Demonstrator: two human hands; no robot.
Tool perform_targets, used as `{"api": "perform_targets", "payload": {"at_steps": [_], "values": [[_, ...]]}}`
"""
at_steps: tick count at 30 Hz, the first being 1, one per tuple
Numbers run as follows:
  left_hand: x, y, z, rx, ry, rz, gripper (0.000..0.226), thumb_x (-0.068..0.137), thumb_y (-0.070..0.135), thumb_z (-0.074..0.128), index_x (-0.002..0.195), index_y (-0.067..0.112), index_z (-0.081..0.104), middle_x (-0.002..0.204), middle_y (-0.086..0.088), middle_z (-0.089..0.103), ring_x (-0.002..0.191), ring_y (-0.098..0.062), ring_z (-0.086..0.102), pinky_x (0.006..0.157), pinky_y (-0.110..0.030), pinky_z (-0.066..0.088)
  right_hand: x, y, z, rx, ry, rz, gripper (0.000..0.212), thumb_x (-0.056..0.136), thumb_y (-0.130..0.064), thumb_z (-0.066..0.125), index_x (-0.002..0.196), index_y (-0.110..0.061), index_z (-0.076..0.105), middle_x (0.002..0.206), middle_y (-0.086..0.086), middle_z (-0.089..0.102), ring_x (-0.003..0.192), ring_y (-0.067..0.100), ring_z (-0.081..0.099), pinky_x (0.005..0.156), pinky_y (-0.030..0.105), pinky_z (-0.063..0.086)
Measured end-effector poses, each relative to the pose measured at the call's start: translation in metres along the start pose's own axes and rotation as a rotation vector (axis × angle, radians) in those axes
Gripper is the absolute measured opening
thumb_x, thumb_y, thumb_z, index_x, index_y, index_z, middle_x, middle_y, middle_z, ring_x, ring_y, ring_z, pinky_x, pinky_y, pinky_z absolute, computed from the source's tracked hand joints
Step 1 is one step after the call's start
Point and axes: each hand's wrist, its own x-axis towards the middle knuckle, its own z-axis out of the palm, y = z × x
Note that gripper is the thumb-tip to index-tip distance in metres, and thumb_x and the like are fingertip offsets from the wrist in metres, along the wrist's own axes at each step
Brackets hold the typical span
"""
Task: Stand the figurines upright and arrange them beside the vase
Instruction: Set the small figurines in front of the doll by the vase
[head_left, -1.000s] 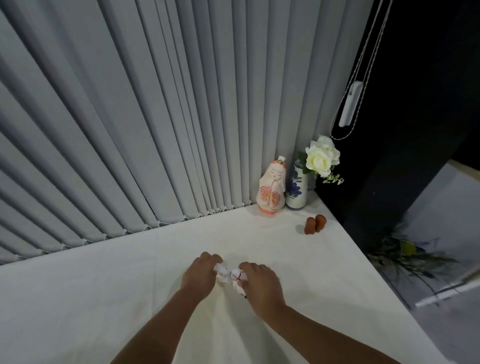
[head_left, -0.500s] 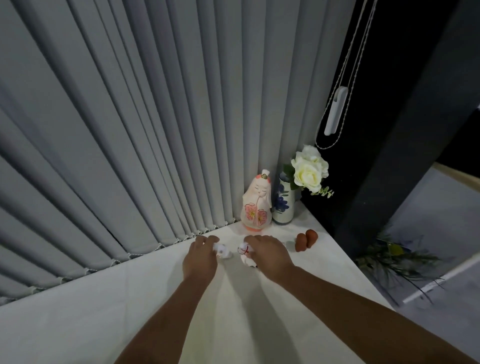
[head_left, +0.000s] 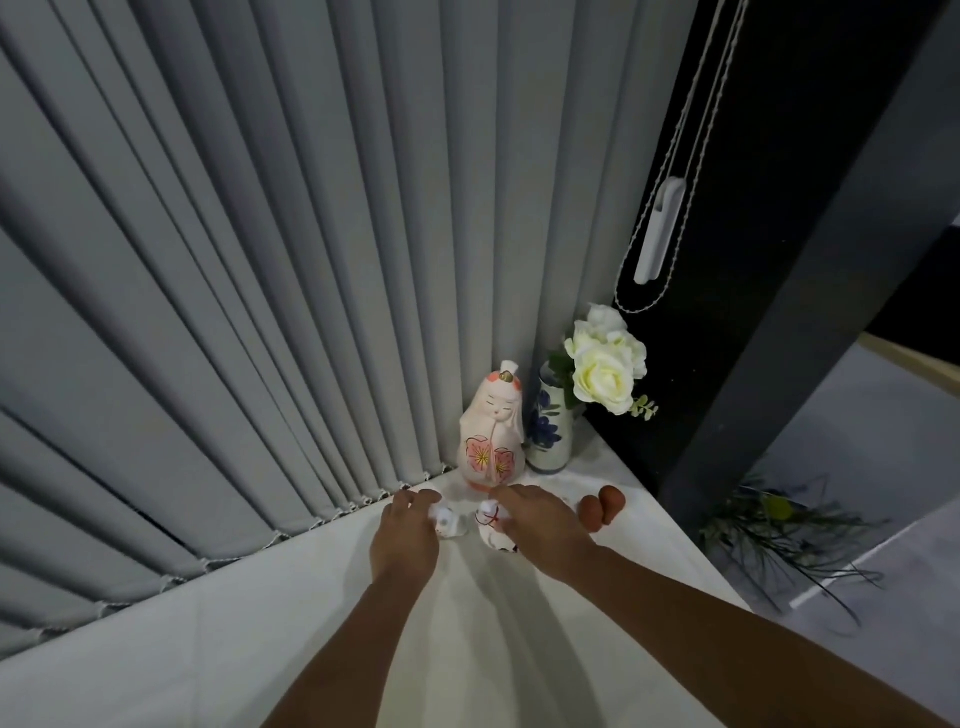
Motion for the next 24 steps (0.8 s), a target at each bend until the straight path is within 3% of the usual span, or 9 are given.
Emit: {"api": "perform_targets", "payload": {"at_steps": [5, 8, 13, 17, 20, 24], "values": [[0.0, -0.004, 0.005, 0.006, 0.0, 0.018, 0.047, 0.085, -0.003, 0.047, 0.122, 0.025, 0.055, 0.126, -0.005, 0.051, 0.116, -0.027, 0.049, 0.093, -0.039, 0.047, -0.003, 0.002, 0.012, -0.085, 0.01, -0.026, 0.046, 0.092, -0.013, 0.053, 0.136, -0.016, 0.042, 0.121, 0.009, 0.061, 0.111, 0.027, 0.056, 0.103, 0.04, 0.039], [-0.001, -0.006, 0.007, 0.019, -0.004, 0.032, 0.047, 0.085, -0.003, 0.048, 0.123, 0.024, 0.054, 0.127, -0.005, 0.051, 0.115, -0.027, 0.051, 0.089, -0.038, 0.049, -0.003, 0.003, 0.017, -0.12, 0.048, -0.007, 0.046, 0.091, -0.01, 0.056, 0.135, -0.016, 0.044, 0.127, 0.006, 0.061, 0.12, 0.023, 0.054, 0.117, 0.041, 0.024], [-0.003, -0.006, 0.006, 0.0, -0.026, 0.044, 0.051, 0.082, -0.005, 0.047, 0.126, 0.021, 0.053, 0.132, -0.005, 0.05, 0.118, -0.028, 0.051, 0.093, -0.039, 0.048, -0.003, 0.001, 0.017, -0.125, 0.038, -0.009, 0.046, 0.09, -0.009, 0.056, 0.134, -0.014, 0.044, 0.124, 0.009, 0.061, 0.119, 0.027, 0.054, 0.117, 0.045, 0.024], [-0.01, -0.004, 0.002, 0.052, -0.052, 0.037, 0.06, 0.083, -0.005, 0.046, 0.136, 0.023, 0.047, 0.153, -0.008, 0.034, 0.136, -0.029, 0.039, 0.105, -0.041, 0.041, -0.003, -0.002, 0.015, -0.14, 0.001, 0.001, 0.045, 0.093, -0.016, 0.054, 0.136, -0.016, 0.042, 0.131, 0.008, 0.058, 0.124, 0.026, 0.049, 0.118, 0.041, 0.02], [-0.02, -0.002, -0.003, 0.1, -0.022, 0.044, 0.061, 0.083, 0.0, 0.051, 0.14, 0.021, 0.044, 0.156, -0.009, 0.03, 0.137, -0.032, 0.038, 0.105, -0.043, 0.041, -0.008, -0.006, 0.008, -0.071, 0.055, 0.04, 0.048, 0.093, -0.021, 0.055, 0.138, -0.021, 0.039, 0.133, 0.005, 0.056, 0.125, 0.023, 0.046, 0.115, 0.036, 0.025], [-0.033, -0.002, -0.017, 0.154, -0.004, 0.03, 0.058, 0.088, 0.012, 0.053, 0.143, 0.02, 0.036, 0.157, -0.008, 0.028, 0.14, -0.029, 0.034, 0.109, -0.042, 0.037, -0.026, -0.022, -0.007, -0.083, 0.083, 0.041, 0.056, 0.094, -0.025, 0.052, 0.145, -0.021, 0.028, 0.152, 0.006, 0.034, 0.14, 0.024, 0.027, 0.117, 0.038, 0.019]]}}
